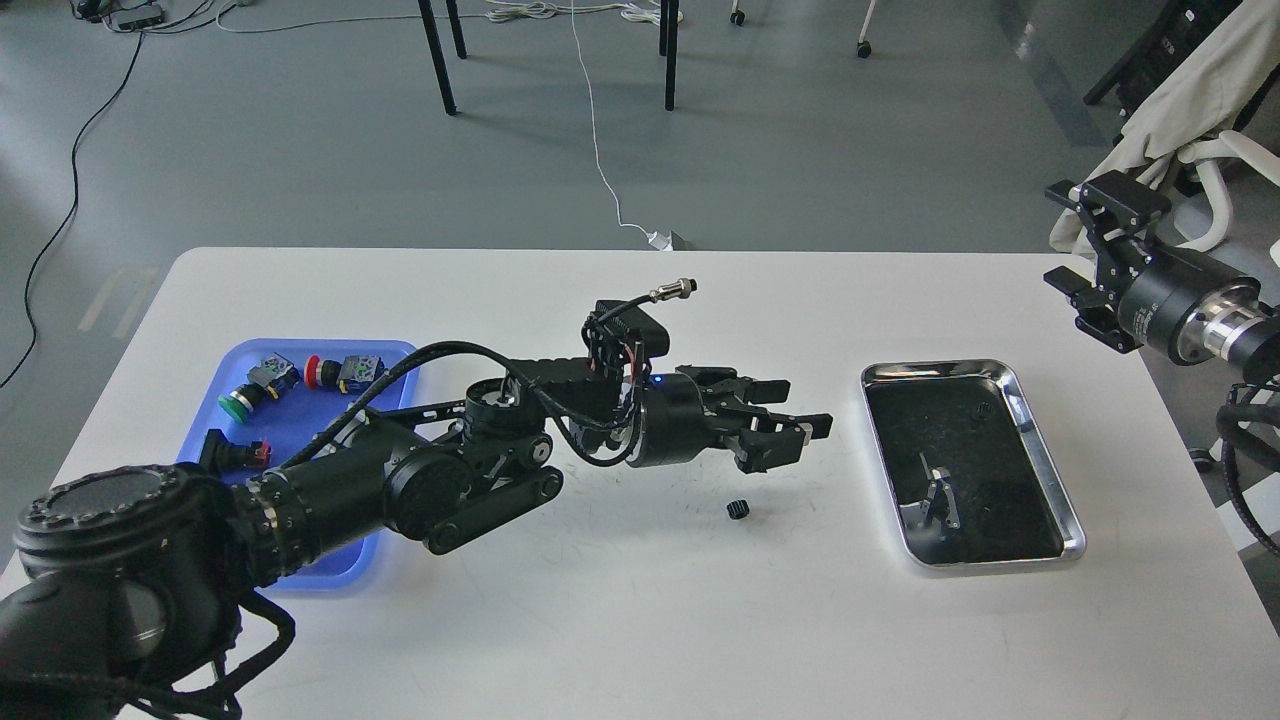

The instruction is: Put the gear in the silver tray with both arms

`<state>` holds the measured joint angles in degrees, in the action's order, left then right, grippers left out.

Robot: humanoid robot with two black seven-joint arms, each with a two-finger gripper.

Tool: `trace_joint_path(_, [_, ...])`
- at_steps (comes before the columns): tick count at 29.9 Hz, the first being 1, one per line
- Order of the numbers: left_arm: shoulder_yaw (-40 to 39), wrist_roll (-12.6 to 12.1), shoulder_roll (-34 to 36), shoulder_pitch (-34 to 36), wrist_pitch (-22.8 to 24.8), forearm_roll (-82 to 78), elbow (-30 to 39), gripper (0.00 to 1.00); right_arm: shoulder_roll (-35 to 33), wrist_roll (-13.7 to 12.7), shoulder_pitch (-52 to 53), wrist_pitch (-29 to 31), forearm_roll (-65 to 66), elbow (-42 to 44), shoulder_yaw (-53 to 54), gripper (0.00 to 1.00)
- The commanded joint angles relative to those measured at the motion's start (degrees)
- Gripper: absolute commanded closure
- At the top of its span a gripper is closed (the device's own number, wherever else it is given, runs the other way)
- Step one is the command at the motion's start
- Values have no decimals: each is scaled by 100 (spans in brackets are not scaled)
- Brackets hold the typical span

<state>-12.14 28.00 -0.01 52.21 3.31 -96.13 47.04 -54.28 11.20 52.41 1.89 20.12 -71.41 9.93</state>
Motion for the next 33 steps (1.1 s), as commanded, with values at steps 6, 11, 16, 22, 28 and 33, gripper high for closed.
trace_joint_path(6, [-578,0,1,52,-128,525,7,21,145,14,1595,347,993,-136,-1923,2])
trace_joint_path(11, [-903,0,36,52,-199,701,7,20,216,-3,2255,663,1625,-488,-2591,3])
trace_joint_path(16, [-1185,0,422,61,-199,1210,7,14,338,58,2826,1444,2556,-603,-3014,2])
trace_joint_path(22, [-1404,0,994,79,-252,1711,95,12,786,198,3249,1797,3514,-594,-3269,2])
trace_joint_path(28, [-1510,0,1276,122,-252,2238,104,11,1322,374,3750,1824,4069,-532,-3866,2])
trace_joint_path(33, [-1519,0,1442,184,-313,3160,-81,7,1569,410,3882,1815,4517,-436,-3999,2])
